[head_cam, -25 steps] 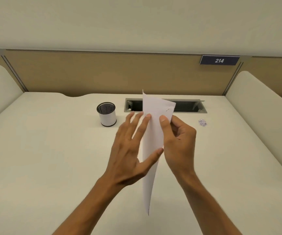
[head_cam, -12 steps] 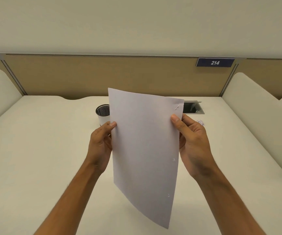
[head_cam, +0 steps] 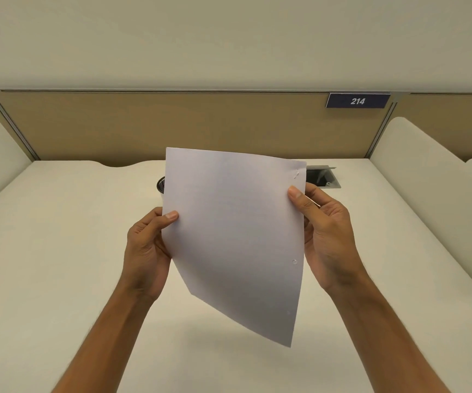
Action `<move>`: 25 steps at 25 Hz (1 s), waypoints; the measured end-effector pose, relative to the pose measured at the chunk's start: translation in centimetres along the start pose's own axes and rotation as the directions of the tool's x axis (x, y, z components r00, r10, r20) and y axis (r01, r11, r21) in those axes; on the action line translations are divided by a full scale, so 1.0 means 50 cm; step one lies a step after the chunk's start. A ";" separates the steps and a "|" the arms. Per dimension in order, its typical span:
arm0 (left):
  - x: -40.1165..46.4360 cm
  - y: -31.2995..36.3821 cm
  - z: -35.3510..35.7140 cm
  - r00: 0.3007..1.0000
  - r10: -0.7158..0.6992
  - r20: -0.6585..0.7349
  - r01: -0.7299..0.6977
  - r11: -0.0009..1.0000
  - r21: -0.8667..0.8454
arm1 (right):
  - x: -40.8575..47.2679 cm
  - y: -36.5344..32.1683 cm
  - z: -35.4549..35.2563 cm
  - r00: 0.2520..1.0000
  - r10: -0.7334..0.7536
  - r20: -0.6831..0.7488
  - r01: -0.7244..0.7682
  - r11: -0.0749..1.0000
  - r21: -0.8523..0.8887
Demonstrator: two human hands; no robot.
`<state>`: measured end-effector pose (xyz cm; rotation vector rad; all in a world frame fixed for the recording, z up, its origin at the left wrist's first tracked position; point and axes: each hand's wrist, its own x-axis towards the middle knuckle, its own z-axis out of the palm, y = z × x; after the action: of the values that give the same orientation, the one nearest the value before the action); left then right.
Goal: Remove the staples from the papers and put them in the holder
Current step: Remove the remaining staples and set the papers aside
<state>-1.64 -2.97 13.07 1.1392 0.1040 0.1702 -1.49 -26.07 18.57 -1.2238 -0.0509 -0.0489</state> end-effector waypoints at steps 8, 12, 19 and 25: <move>0.013 -0.002 0.018 0.995 -0.010 -0.100 0.017 0.997 0.071 | 0.018 0.006 0.009 0.996 -0.081 -0.036 0.080 0.997 -0.012; 0.032 -0.048 0.036 0.935 0.188 -0.301 -0.075 0.934 0.349 | 0.017 0.018 0.025 0.950 -0.290 -0.115 0.263 0.943 -0.204; -0.058 -0.113 0.123 0.929 0.345 0.137 -0.350 0.692 0.631 | 0.029 0.057 0.056 0.825 -0.550 -0.129 0.426 0.757 -0.496; -0.082 -0.139 0.160 0.939 0.138 0.316 -0.319 0.697 0.642 | 0.038 0.066 0.080 0.864 -0.503 0.007 0.441 0.751 -0.491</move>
<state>-3.72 -13.74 10.06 1.9217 -0.2250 0.2210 0.58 -21.22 16.93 -1.6797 -0.2540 -0.6217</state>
